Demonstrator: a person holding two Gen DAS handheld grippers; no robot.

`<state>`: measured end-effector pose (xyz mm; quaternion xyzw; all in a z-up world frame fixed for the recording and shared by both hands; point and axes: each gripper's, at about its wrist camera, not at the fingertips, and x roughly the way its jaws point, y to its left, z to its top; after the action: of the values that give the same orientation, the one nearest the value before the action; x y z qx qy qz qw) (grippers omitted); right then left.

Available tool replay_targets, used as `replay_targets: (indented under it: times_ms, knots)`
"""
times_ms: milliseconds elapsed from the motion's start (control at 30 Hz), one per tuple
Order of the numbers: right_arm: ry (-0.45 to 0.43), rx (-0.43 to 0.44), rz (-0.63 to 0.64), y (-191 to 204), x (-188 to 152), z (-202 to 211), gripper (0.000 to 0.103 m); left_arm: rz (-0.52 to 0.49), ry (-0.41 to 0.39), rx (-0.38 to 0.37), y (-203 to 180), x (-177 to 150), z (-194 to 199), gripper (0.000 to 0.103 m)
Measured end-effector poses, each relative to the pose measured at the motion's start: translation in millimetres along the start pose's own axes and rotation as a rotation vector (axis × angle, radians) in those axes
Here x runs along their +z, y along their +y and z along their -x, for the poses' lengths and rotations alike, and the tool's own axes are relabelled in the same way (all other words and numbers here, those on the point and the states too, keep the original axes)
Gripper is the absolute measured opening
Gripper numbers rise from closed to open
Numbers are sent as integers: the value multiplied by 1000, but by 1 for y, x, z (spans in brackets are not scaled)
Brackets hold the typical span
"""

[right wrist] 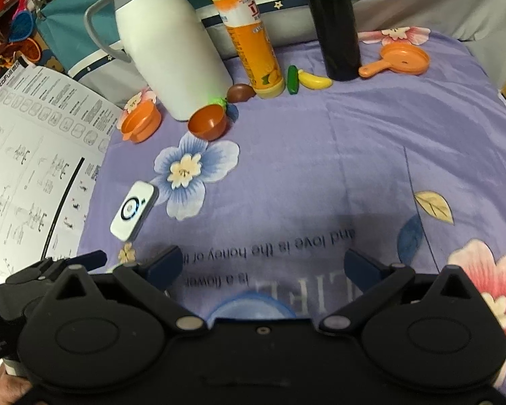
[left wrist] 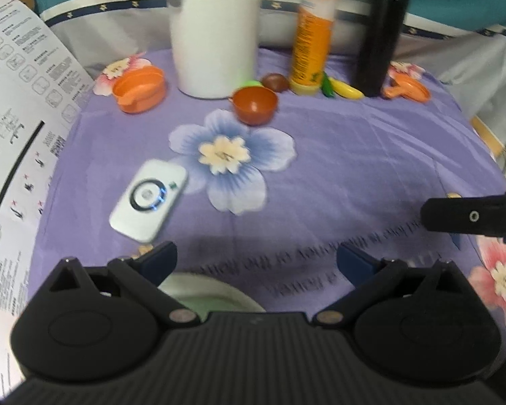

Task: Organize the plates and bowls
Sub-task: 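Move both grippers to the orange-brown bowl and grasp its rim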

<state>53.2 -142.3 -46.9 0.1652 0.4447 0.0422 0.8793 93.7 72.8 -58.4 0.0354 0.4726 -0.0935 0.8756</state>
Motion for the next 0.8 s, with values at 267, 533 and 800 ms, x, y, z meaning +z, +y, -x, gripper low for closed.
replay_targets:
  times_ms: [267, 533, 800]
  knots:
    - [-2, 10, -13, 13, 50, -38, 103, 54, -41, 56, 29, 42, -32, 103]
    - [-7, 42, -75, 19, 101, -92, 103, 83, -79, 83, 49, 92, -76, 103]
    - [-2, 27, -85, 23, 137, -144, 90, 95, -80, 85, 53, 119, -120, 95]
